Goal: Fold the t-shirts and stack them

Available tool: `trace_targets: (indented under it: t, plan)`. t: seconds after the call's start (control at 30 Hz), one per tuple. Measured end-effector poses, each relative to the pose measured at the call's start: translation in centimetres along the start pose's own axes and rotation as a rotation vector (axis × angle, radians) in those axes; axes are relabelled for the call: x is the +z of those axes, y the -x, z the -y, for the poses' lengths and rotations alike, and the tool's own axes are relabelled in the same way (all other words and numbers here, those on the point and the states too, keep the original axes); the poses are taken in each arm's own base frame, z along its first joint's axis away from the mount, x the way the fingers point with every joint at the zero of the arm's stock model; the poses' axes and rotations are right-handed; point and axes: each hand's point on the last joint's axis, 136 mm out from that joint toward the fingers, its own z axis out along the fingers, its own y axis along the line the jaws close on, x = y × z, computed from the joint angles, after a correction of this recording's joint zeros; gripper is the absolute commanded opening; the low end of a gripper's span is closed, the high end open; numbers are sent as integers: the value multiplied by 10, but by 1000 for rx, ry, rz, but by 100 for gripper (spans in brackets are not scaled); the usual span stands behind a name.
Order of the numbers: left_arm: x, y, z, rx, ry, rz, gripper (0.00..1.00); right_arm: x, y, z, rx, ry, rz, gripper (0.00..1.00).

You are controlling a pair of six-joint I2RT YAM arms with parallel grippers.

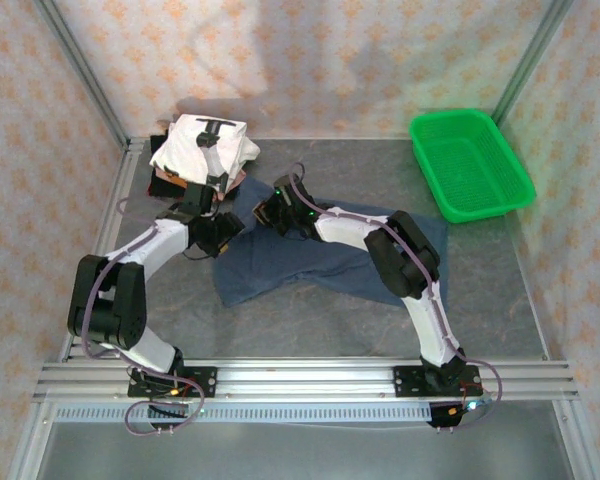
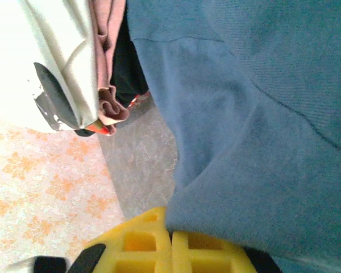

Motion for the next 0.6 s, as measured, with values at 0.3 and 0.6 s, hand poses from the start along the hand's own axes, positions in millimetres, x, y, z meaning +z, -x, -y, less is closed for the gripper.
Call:
trace_targets:
  t: [0.3,0.6]
  plan:
    - [11,5,10,-184,-73,120,70,1,-2,3,35,6,-6,0]
    - [8,17,14,-357,-153,246,74,0,-2,3,43,17,-8,0]
